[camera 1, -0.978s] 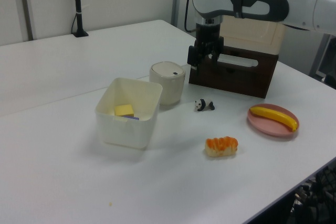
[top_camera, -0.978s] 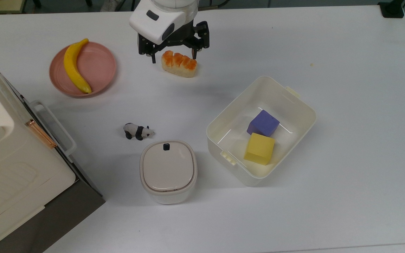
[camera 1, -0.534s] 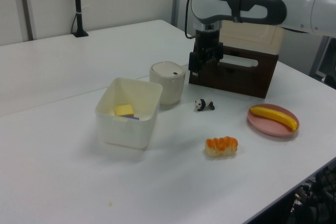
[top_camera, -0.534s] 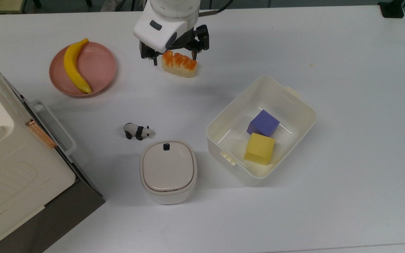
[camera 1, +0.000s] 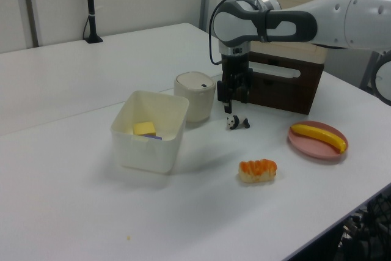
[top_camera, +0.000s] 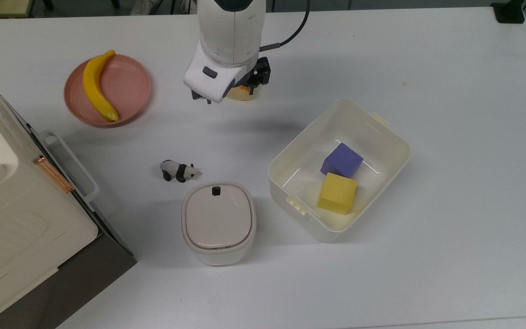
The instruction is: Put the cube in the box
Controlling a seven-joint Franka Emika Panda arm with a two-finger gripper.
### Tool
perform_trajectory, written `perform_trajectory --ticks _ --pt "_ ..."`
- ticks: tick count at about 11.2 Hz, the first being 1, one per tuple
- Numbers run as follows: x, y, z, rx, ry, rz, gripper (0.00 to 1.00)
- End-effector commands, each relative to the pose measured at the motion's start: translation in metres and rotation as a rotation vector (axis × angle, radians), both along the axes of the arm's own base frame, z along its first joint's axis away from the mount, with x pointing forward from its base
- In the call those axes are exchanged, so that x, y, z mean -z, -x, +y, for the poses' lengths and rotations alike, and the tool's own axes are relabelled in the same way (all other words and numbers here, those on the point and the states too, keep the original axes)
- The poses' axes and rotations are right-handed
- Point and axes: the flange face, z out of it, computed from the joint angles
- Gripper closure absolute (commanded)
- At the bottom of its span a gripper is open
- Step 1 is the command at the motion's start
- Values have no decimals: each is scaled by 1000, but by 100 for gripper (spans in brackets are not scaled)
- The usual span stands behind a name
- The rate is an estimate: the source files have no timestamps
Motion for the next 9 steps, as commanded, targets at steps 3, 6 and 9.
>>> perform_trajectory --ticks 3,6,9 --pt "-39 -9 34 -44 -132 -124 37" --pt "-38 -32 104 -20 -219 -345 36" --pt "-4 -45 174 -12 -244 -425 31"
